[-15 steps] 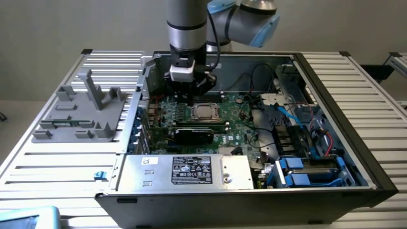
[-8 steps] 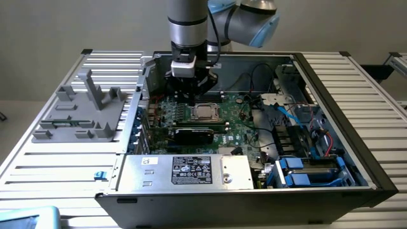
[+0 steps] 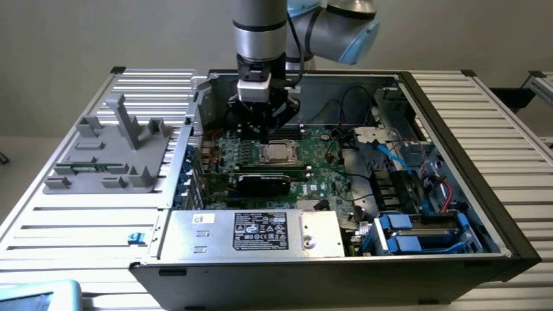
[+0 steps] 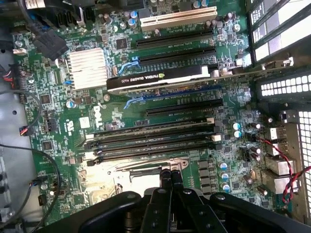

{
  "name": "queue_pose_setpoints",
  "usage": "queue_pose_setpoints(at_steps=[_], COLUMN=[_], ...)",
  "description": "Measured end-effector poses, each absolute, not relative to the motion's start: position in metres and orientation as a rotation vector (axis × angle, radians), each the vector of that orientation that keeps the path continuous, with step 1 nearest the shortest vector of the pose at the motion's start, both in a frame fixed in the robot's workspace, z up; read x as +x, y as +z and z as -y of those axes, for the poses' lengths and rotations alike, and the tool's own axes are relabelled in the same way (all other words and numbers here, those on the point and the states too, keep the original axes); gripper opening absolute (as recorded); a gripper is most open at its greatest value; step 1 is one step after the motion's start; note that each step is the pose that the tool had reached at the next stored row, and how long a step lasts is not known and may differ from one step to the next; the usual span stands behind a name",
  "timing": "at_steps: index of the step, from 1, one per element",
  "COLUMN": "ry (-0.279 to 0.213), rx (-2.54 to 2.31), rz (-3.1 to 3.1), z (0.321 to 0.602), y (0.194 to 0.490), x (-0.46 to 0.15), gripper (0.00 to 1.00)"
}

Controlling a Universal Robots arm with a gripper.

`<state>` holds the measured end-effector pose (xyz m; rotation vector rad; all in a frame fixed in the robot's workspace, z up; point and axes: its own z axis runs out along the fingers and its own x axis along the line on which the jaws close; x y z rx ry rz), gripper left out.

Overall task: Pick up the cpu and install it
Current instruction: 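Install the second cpu locking lever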

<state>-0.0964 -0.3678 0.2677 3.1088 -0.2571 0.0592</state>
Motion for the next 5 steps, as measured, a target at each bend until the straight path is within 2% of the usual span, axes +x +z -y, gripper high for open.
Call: queue_pose_setpoints(at_steps=[5], ry=[0.059], rx=[3.108], rz=[0.257], z=[0.3678], y=[0.2677], x=[-0.0964], gripper=[0.12])
